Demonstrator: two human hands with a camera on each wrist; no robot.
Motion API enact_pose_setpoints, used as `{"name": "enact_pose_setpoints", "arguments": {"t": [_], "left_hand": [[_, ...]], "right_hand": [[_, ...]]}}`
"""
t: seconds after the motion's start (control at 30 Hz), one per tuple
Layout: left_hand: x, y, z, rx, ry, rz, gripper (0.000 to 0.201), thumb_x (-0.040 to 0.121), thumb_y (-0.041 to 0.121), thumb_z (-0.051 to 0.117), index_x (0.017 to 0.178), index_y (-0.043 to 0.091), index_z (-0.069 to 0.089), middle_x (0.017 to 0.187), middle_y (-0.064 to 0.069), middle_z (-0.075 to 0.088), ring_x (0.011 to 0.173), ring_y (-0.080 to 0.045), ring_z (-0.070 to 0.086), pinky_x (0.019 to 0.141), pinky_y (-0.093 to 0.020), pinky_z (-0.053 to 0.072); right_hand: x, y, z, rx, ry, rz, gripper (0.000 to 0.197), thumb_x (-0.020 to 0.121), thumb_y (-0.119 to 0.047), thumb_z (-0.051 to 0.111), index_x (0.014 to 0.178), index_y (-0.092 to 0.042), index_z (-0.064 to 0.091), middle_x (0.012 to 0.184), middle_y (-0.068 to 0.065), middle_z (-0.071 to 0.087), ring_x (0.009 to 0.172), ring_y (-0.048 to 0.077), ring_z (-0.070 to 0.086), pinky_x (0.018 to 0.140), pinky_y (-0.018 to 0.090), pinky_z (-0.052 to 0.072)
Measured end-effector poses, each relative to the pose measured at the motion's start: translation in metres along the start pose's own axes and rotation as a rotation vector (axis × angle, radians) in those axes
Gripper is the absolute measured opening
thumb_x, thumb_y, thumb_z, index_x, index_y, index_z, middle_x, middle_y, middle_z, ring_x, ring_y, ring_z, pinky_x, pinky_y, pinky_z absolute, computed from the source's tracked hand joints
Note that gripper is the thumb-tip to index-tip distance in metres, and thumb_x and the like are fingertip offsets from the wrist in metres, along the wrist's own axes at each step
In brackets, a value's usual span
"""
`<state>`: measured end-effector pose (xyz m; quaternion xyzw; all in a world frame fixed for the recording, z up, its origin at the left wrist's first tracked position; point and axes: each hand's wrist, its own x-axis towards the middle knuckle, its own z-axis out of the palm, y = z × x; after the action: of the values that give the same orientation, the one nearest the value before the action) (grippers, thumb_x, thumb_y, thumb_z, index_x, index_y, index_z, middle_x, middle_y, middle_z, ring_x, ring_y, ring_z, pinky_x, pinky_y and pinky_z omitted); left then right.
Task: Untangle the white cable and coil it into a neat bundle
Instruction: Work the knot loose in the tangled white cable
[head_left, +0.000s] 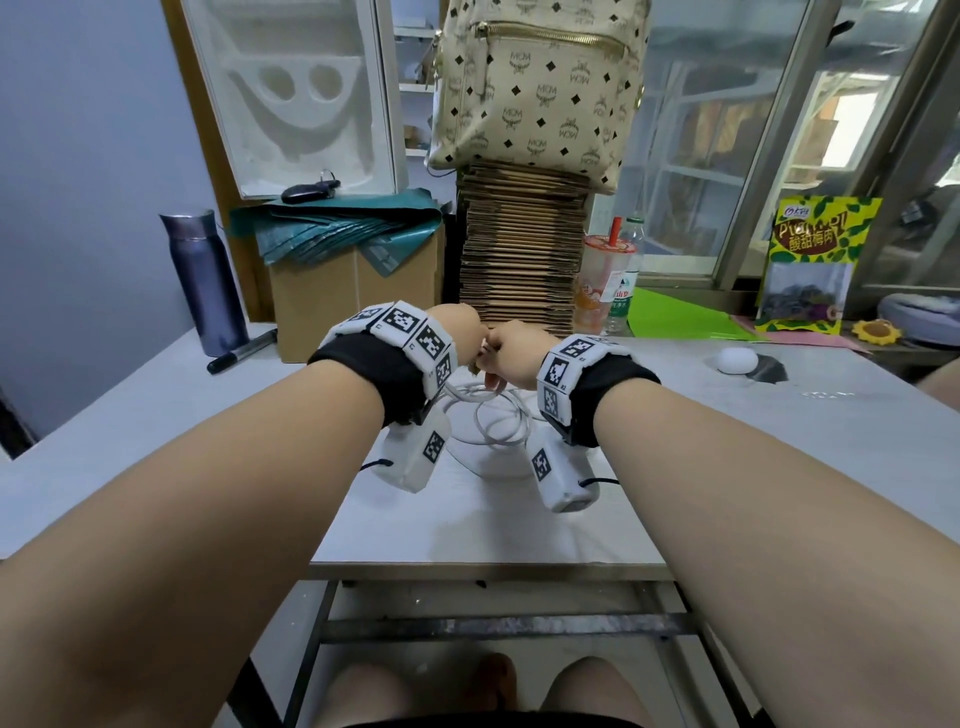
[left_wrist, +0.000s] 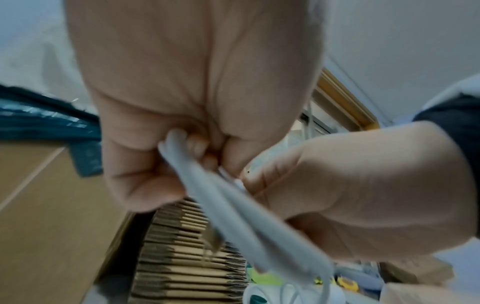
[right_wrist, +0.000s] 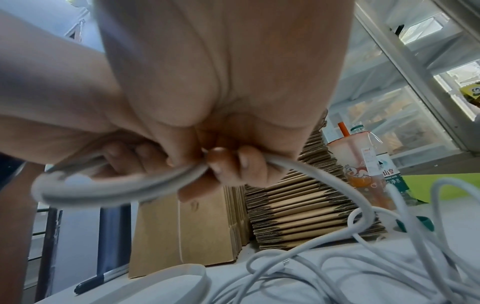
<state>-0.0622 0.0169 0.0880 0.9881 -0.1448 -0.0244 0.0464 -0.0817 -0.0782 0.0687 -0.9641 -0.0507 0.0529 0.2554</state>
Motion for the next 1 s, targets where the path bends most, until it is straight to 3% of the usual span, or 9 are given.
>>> {"name": "enact_pose_setpoints", "arguments": {"t": [0.17, 0.33, 0.43, 0.5, 0.57, 0.6, 0.7, 0.87, 1.0], "left_hand": [[-0.001, -0.008, -0.001, -0.247, 0.148, -0.098, 0.033, 0.101, 0.011, 0.034, 0.129, 0.000, 0.046, 0.131, -0.017, 0.050, 0.120, -0.031, 0.051, 0.097, -0.034, 0.042], [0.004, -0.013, -0.001, -0.513, 0.316, -0.142, 0.028, 0.098, 0.006, 0.036, 0.121, -0.001, 0.050, 0.125, -0.020, 0.051, 0.114, -0.034, 0.053, 0.093, -0.037, 0.043], [0.004, -0.013, -0.004, -0.784, 0.385, -0.175, 0.033, 0.100, 0.009, 0.032, 0.123, -0.005, 0.050, 0.126, -0.024, 0.054, 0.115, -0.038, 0.054, 0.098, -0.042, 0.045], [0.004, -0.014, -0.006, -0.976, 0.420, -0.147, 0.037, 0.101, 0.013, 0.030, 0.124, -0.007, 0.050, 0.125, -0.027, 0.056, 0.114, -0.040, 0.056, 0.099, -0.047, 0.045], [0.006, -0.015, -0.006, -1.089, 0.460, -0.135, 0.036, 0.102, 0.015, 0.029, 0.104, -0.005, 0.058, 0.100, -0.026, 0.063, 0.091, -0.037, 0.063, 0.086, -0.042, 0.051], [0.006, -0.015, -0.005, -1.158, 0.468, -0.136, 0.038, 0.102, 0.017, 0.028, 0.085, 0.000, 0.058, 0.079, -0.019, 0.062, 0.071, -0.031, 0.060, 0.070, -0.036, 0.050], [0.006, -0.013, -0.003, -1.178, 0.459, -0.135, 0.042, 0.101, 0.016, 0.027, 0.064, 0.011, 0.047, 0.057, -0.004, 0.050, 0.049, -0.019, 0.045, 0.049, -0.025, 0.037], [0.005, -0.016, 0.004, -1.086, 0.403, -0.124, 0.042, 0.101, 0.014, 0.027, 0.063, 0.012, 0.047, 0.057, -0.004, 0.050, 0.049, -0.016, 0.047, 0.049, -0.024, 0.037], [0.000, -0.016, 0.008, -1.235, 0.161, -0.203, 0.041, 0.104, 0.019, 0.027, 0.069, 0.008, 0.046, 0.063, -0.007, 0.051, 0.052, -0.017, 0.050, 0.049, -0.022, 0.045]], "right_hand": [[-0.003, 0.008, -0.003, 0.149, 0.090, 0.026, 0.016, 0.091, -0.015, 0.050, 0.076, -0.020, 0.055, 0.065, -0.003, 0.060, 0.059, 0.014, 0.054, 0.052, 0.022, 0.042], [-0.009, 0.008, -0.011, 0.429, 0.111, 0.108, 0.020, 0.089, -0.019, 0.053, 0.069, -0.014, 0.054, 0.062, 0.000, 0.059, 0.045, 0.008, 0.050, 0.034, 0.013, 0.032], [-0.008, 0.008, -0.008, 0.692, 0.052, 0.040, 0.025, 0.090, -0.017, 0.054, 0.065, -0.017, 0.048, 0.060, -0.001, 0.052, 0.048, 0.010, 0.044, 0.045, 0.020, 0.024], [-0.009, 0.007, -0.008, 0.860, 0.077, -0.003, 0.026, 0.093, -0.017, 0.053, 0.067, -0.015, 0.052, 0.060, 0.000, 0.054, 0.047, 0.009, 0.048, 0.045, 0.019, 0.030], [-0.011, 0.004, -0.010, 1.032, 0.117, -0.018, 0.024, 0.097, -0.014, 0.048, 0.074, -0.010, 0.057, 0.062, 0.002, 0.057, 0.045, 0.008, 0.054, 0.039, 0.013, 0.038], [-0.010, 0.001, -0.011, 1.093, 0.142, -0.018, 0.025, 0.098, -0.015, 0.046, 0.076, -0.010, 0.057, 0.066, 0.002, 0.059, 0.046, 0.008, 0.055, 0.038, 0.013, 0.039], [-0.001, -0.002, -0.013, 1.155, 0.238, 0.029, 0.031, 0.100, -0.021, 0.042, 0.072, -0.016, 0.056, 0.073, 0.001, 0.060, 0.054, 0.009, 0.052, 0.045, 0.020, 0.035], [-0.003, -0.003, -0.020, 1.393, 0.143, 0.032, 0.029, 0.100, -0.025, 0.043, 0.075, -0.014, 0.053, 0.048, -0.003, 0.050, 0.058, 0.017, 0.054, 0.049, 0.021, 0.046], [-0.001, -0.003, -0.018, 1.338, 0.117, 0.069, 0.034, 0.101, -0.032, 0.039, 0.070, -0.018, 0.040, 0.040, -0.007, 0.032, 0.039, 0.011, 0.032, 0.040, 0.018, 0.030]]}}
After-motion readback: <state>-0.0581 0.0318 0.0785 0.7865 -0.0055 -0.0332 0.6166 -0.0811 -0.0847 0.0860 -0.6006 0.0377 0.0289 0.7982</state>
